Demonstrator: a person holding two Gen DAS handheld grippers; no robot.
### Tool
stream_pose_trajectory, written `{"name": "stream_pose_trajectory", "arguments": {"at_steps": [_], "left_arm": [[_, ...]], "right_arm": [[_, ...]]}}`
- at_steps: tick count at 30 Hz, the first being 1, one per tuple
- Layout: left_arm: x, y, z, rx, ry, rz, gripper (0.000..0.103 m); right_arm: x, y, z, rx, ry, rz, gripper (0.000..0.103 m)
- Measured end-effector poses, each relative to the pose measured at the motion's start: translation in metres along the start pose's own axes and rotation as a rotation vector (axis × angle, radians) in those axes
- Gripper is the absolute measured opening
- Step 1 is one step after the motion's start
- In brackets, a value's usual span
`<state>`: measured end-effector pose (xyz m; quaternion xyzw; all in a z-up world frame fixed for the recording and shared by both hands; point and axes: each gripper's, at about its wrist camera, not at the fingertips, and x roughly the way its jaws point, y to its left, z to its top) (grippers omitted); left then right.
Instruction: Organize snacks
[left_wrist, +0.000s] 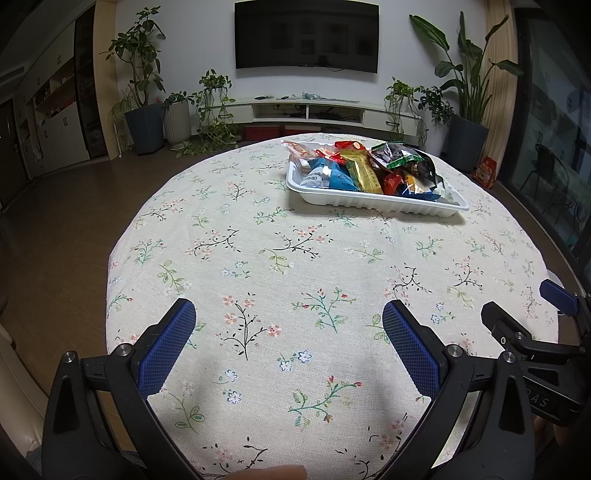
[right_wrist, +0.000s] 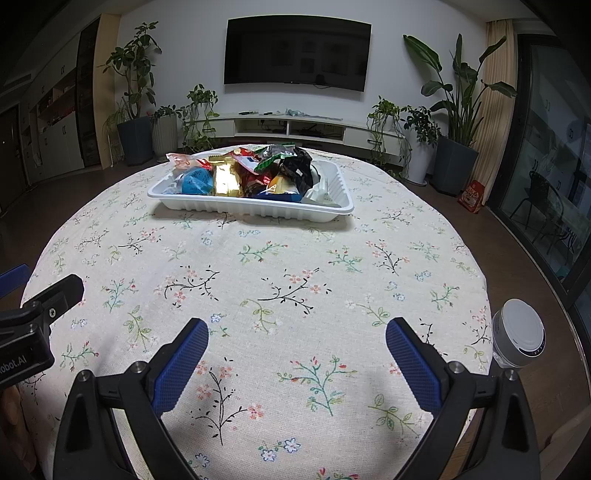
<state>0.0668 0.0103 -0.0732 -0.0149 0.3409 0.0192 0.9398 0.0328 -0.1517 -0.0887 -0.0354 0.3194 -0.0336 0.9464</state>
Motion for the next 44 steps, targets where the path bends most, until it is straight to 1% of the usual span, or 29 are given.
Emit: {"name": "stream_pose_trajectory", "arguments": {"at_steps": [26,32,38,44], "left_arm": [[0.0027,0.0031,-0.0011,-0.007,0.005,0.003,0.103],[0.0023,0.0052,-0.001,-0.015,0.0,-0.013,0.103],[-0.0012,-0.0006,-0.0003,0.015,-0.026,0.001,0.103],[-0.0025,-0.0044,-0.0006,0.025,-0.028,-0.006,0.103]], "right_arm": [[-0.0004,-0.0004,0.0007,0.002,0.004,0.003,0.099],[-0.0011,0.0,-0.0005,0.004,0.006,0.005,0.099],[-0.003,0.002,-0.003,0.007,0.01,0.007,0.099],[-0.002,0.0005,-0.0017,0.006,0.009,0.007,0.099]]}}
